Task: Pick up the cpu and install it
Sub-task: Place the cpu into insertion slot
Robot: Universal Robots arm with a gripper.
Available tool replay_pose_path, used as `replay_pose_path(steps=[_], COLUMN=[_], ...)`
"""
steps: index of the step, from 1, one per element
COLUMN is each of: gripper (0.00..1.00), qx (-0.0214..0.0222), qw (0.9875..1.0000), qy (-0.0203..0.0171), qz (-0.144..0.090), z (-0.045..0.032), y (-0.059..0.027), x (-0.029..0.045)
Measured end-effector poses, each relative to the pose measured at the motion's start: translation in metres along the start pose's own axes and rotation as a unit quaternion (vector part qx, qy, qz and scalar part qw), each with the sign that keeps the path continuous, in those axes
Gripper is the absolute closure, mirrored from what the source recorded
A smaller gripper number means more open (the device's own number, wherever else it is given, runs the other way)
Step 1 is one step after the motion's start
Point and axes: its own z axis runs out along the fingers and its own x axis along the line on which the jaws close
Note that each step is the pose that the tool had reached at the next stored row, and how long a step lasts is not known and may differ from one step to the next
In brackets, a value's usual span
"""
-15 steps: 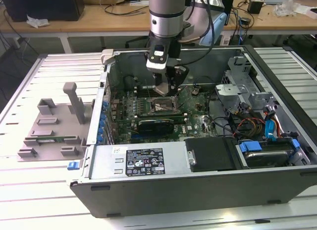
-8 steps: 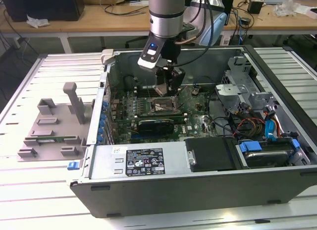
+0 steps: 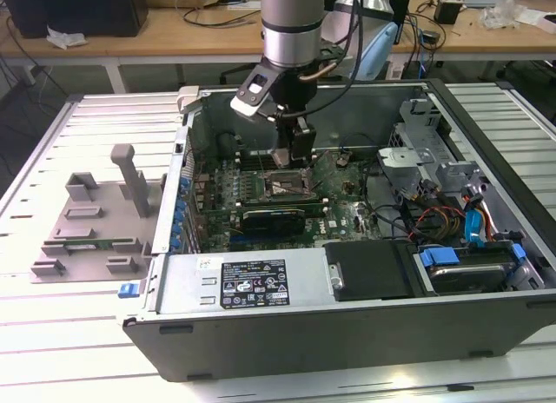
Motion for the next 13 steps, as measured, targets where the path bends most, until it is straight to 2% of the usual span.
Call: replay_pose_path(steps=[4,5,8,13], gripper=[0.45,0.45,0.45,0.45], qx=[-0.0001,-0.0002,-0.0003,-0.0010], qw=[0.9995,0.9986,0.9956,0.9954], qy=[-0.0007,-0.0011,-0.0021,-0.0034], qz=[0.033,0.054,0.094,0.096], z=[0.0007,0.0013,0.0039,0.0108], y=[0.0000,0.0000,-0.0001,-0.0004], x=[0.0000,0.0000,0.0000,0.0000])
